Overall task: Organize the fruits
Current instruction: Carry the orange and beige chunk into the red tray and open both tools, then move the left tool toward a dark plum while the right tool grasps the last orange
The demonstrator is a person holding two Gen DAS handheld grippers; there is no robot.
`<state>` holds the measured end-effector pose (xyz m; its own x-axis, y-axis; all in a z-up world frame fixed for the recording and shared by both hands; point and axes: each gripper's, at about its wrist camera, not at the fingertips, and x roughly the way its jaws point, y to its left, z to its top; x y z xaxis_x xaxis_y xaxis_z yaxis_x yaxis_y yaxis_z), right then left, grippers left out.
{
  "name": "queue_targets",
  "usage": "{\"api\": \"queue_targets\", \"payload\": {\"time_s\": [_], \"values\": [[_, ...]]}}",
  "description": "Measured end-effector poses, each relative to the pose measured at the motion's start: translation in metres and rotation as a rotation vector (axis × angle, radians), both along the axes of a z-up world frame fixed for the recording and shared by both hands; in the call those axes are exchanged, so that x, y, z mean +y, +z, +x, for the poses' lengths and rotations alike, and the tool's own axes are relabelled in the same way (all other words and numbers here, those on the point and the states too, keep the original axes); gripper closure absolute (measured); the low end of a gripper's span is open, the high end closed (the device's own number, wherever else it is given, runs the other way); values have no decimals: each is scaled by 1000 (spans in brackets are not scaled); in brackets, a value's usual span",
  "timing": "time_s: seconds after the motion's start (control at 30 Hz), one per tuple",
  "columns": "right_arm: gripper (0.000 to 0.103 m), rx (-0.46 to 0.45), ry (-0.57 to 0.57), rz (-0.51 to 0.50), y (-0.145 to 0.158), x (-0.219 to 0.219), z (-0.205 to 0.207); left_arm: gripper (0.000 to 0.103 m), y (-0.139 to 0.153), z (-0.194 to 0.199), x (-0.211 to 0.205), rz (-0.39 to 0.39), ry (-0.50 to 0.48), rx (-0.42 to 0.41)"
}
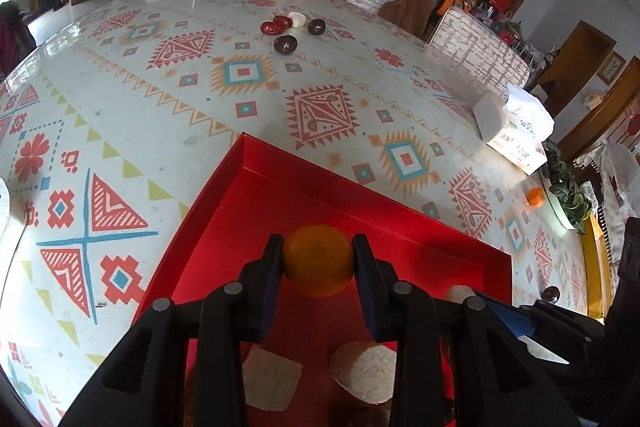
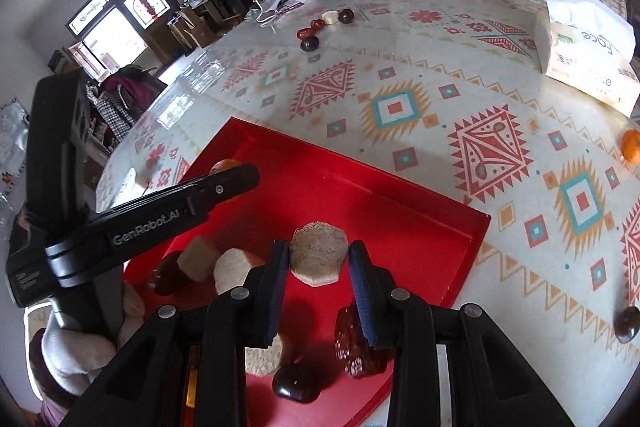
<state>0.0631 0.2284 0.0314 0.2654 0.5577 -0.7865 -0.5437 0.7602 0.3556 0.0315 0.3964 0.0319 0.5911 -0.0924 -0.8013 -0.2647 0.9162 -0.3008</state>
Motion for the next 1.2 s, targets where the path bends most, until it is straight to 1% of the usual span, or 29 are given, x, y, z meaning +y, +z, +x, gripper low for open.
{"api": "queue_targets", "payload": {"time_s": [0.03, 0.07, 0.1, 0.13, 0.17, 0.27, 0.33, 0.47, 0.6, 0.67, 0.77, 0.87, 1.03, 1.2], "values": [[68, -1, -3, 1, 0, 1, 0, 64, 1, 0, 0, 0, 1, -2], [62, 0, -3, 3, -1, 1, -2, 62, 3, -1, 0, 3, 4, -6], [54, 1, -2, 6, -1, 2, -2, 58, 6, -3, -1, 9, 9, -14], [51, -4, -2, 10, 1, 2, -3, 56, 10, -5, -2, 16, 12, -24], [49, -12, -2, 13, 3, 1, -5, 55, 15, -8, -5, 28, 16, -35], [49, -46, -8, 24, 17, -10, -12, 53, 33, -22, -15, 65, 13, -72], [49, -76, -19, 32, 29, -20, -17, 45, 46, -34, -25, 91, 15, -99], [48, -136, -58, 40, 52, -52, -33, 37, 75, -66, -62, 141, -17, -182], [47, -157, -117, 41, 61, -90, -45, 30, 91, -95, -105, 185, -47, -238], [47, -164, -142, 32, 63, -108, -50, 28, 93, -108, -126, 186, -57, -259], [47, -174, -200, 1, 61, -146, -59, 27, 92, -123, -158, 219, -64, -278], [47, -176, -256, -17, 59, -181, -67, 27, 89, -130, -188, 258, -81, -287], [46, -150, -353, -4, 53, -238, -75, 27, 82, -130, -218, 289, -115, -275], [45, -129, -412, 2, 46, -273, -74, 27, 80, -130, -235, 310, -146, -265]]}}
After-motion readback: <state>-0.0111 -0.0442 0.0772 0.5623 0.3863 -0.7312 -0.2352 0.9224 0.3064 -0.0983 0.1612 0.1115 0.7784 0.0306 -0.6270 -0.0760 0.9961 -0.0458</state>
